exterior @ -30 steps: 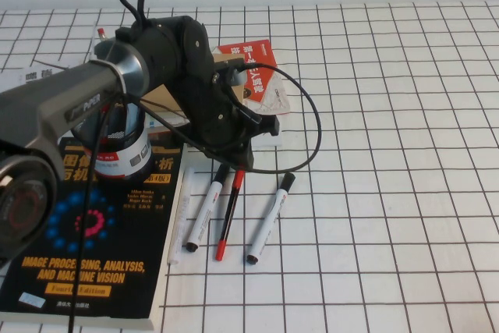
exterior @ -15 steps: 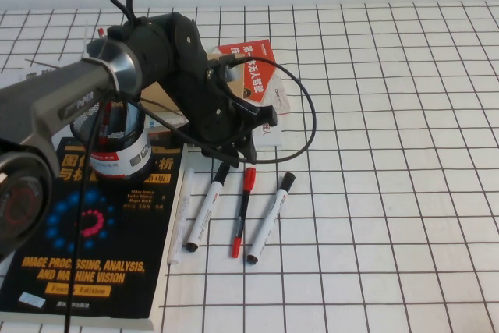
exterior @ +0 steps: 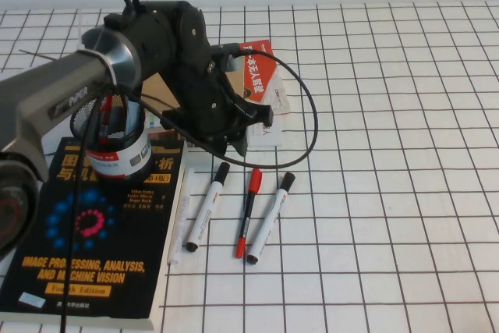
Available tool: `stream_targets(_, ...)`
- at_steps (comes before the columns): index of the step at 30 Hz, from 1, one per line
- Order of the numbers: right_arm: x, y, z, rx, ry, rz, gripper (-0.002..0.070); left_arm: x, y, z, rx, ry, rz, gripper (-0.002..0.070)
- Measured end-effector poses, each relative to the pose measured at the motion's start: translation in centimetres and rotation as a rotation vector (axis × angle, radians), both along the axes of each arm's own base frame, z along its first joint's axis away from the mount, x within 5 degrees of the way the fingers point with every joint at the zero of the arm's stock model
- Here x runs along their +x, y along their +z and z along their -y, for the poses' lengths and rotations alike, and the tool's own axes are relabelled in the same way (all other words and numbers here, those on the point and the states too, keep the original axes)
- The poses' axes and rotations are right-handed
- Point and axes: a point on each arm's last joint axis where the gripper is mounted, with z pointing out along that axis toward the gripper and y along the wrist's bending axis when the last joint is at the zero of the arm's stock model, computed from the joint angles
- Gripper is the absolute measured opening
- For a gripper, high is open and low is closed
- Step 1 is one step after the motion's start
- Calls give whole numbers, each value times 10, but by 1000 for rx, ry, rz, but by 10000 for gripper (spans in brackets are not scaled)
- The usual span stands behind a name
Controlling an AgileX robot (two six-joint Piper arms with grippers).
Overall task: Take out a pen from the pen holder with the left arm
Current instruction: 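Take a marker out of the pen holder and lay it on the table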
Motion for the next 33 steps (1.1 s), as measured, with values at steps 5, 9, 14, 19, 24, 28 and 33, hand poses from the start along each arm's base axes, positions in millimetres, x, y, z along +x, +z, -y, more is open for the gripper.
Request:
stream_targets(5, 0, 0, 0, 0, 0, 0, -16, -20, 43, 9, 129, -162, 190, 209)
stream_targets(9, 0, 0, 0, 0, 0, 0, -17, -41, 81, 17, 180, -244, 332, 113)
stream_targets(14, 0, 0, 0, 0, 0, 0, -16, -67, 111, 16, 185, -295, 471, 13)
stream_targets(19, 0, 0, 0, 0, 0, 0, -16, -98, 117, -4, 140, -309, 563, 1)
stream_targets(24, 0, 0, 0, 0, 0, 0, -17, -140, 107, -35, 70, -322, 670, -1)
stream_targets(28, 0, 0, 0, 0, 0, 0, -16, -174, 101, -64, -6, -299, 764, -1)
stream_targets(33, 0, 0, 0, 0, 0, 0, -17, -218, 82, -103, -42, -245, 744, -1)
